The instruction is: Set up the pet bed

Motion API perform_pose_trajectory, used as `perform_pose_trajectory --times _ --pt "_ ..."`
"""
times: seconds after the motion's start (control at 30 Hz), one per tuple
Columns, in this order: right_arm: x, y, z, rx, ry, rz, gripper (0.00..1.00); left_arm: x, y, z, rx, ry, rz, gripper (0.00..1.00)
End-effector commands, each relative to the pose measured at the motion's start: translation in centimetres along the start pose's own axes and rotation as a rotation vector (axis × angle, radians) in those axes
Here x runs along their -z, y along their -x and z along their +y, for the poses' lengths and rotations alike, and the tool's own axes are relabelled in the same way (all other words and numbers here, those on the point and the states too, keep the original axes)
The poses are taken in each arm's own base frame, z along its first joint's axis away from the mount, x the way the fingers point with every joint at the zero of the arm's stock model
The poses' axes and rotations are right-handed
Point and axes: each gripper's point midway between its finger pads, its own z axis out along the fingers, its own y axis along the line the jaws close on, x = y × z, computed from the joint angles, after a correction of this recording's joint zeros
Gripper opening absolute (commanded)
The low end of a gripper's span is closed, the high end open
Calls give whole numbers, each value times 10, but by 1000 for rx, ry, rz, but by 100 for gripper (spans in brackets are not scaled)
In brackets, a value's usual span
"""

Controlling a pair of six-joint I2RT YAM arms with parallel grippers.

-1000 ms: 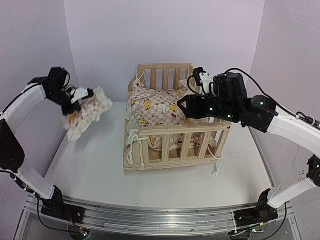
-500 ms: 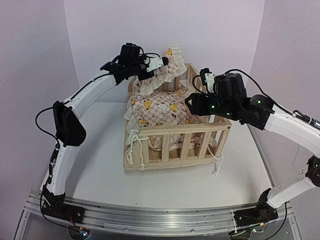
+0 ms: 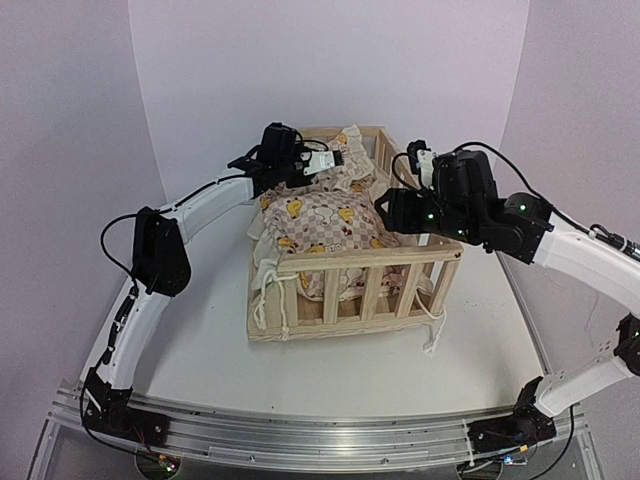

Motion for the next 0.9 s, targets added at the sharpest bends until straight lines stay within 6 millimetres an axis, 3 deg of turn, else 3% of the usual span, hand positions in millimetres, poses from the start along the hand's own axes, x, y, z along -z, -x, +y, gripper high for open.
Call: perform_pose_trajectory --times 0.0,0.07,0.2,0.4,0.5,0.7,0.8,0.87 --pt "6 10 -5 -33 -25 -35 66 2 2 24 28 109 10 56" --pt "9 14 -14 -32 -75 -47 66 12 9 34 43 118 -4 66" --pt "17 28 -37 -4 -197 -34 67 44 28 58 100 94 -56 69" --pt "13 50 -73 -7 -295 77 67 126 61 96 225 -13 -148 70" --pt "10 53 -99 -57 -317 98 67 166 65 81 317 -161 -151 68" --pt "0 16 -153 -209 -358 224 64 249 67 -25 455 -668 -175 61" --pt "0 -10 -175 -250 -393 293 63 279 67 -44 509 -769 -172 60" --pt "-4 -28 -173 -267 -361 348 60 294 63 -49 514 -789 -162 60"
